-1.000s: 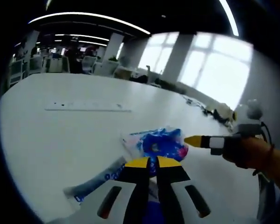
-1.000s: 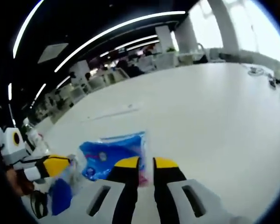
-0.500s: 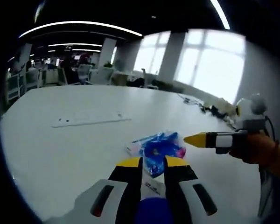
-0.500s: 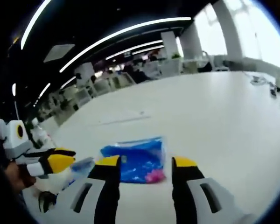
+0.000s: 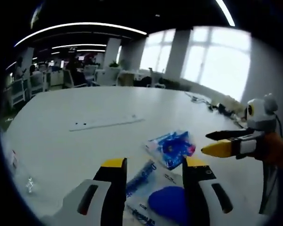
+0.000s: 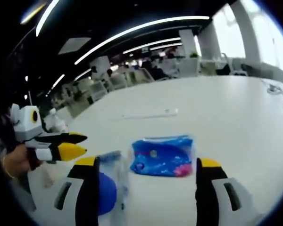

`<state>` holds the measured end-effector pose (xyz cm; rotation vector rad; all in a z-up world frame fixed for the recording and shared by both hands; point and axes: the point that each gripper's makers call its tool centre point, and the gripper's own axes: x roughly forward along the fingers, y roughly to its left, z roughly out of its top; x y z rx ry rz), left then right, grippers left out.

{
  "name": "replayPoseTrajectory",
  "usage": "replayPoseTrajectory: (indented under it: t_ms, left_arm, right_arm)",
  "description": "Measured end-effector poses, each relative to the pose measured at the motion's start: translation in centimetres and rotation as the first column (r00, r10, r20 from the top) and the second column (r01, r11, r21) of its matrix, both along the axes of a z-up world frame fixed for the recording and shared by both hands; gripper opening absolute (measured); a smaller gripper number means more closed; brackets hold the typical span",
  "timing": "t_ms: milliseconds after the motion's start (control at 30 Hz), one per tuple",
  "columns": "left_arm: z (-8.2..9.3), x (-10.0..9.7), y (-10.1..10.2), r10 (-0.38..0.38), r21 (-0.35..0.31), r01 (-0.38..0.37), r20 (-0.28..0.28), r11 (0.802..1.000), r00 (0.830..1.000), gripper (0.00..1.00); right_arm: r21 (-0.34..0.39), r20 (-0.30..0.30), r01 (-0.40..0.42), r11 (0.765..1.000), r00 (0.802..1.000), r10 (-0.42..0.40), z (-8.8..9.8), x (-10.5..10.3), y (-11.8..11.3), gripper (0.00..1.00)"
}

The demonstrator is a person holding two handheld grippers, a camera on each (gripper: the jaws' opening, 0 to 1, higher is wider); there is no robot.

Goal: Arrange the tabletop items into an orderly group along one side of the table until the central work area is clear of visible clutter.

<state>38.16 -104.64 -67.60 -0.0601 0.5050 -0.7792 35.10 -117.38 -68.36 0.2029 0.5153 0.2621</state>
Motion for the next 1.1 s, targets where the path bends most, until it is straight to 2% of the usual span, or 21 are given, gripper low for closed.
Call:
replayPoseTrajectory:
  t_ms: [67, 233, 400, 500, 600, 767, 1100]
  left_arm:
    - [0.3, -0.3, 0.6, -0.025, 0.014, 0.025, 0.014, 1.0, 1.0, 0.54]
    - [0.7, -0.8, 2.2, -0.07, 0.107, 0.062, 0.071, 0.992, 0.995, 0.62]
    - [1.1, -1.8, 3.3, -0.084, 0.113, 0.077, 0.063, 0.991, 0.994, 0.7]
    - [1.0, -2.3, 4.1, -0.094, 0.127, 0.086, 0.059, 0.988, 0.994, 0.75]
    - [0.9, -2.6, 5.0, -0.077, 0.143, 0.067, 0.064, 0.987, 0.995, 0.75]
    - [0.8, -3.3, 6.2, -0.072, 0.163, 0.062, 0.057, 0.985, 0.996, 0.78]
    - [0.6, -4.6, 8.8, -0.055, 0.222, 0.045, 0.041, 0.974, 0.998, 0.9]
  right_arm:
    - [-0.001, 0.006, -0.022, 1.0, 1.0, 0.022, 0.4, -0.5, 0.5, 0.85]
    - [0.013, 0.026, -0.06, 0.998, 0.998, 0.059, 1.4, -1.5, 1.4, 0.93]
    - [-0.023, 0.014, -0.11, 0.994, 0.994, 0.11, 1.7, -2.9, 2.5, 1.0]
    - [-0.062, -0.004, -0.148, 0.987, 0.989, 0.148, 1.6, -4.0, 3.1, 1.0]
    - [-0.098, -0.013, -0.165, 0.981, 0.986, 0.165, 1.3, -4.9, 3.5, 1.0]
    - [-0.123, -0.038, -0.191, 0.974, 0.981, 0.188, 0.9, -6.3, 4.0, 1.0]
    - [-0.154, -0.063, -0.252, 0.955, 0.967, 0.245, 1.0, -8.8, 5.9, 1.0]
